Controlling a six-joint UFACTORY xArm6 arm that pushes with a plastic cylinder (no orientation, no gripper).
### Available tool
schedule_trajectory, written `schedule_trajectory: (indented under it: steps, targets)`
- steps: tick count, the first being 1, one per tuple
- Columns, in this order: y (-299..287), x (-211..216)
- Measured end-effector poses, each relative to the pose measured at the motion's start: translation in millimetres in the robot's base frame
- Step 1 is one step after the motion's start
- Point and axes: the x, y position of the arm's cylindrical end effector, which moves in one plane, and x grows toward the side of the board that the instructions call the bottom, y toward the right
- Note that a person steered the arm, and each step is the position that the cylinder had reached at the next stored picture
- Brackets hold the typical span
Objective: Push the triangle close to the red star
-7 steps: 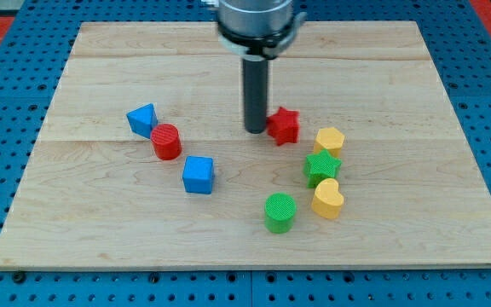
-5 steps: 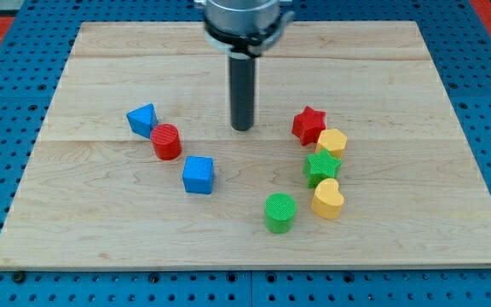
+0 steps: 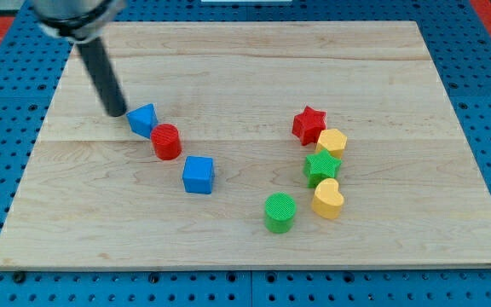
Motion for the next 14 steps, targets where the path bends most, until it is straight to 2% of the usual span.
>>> schedule_trajectory:
  steps: [1, 2, 3, 5, 6, 7, 8, 9, 10, 12, 14]
  targets:
    - [33.4, 0.5]
    - [-31.5, -16.5]
    - [-29.7, 30.2]
    - [57.3, 10.3]
    - [20.4, 25.2]
    - [32.3, 57.4]
    - [68.1, 23.4]
    - [100.6, 30.4]
    - [82.8, 25.1]
    - [152.3, 22.7]
    - [121.6, 106.0]
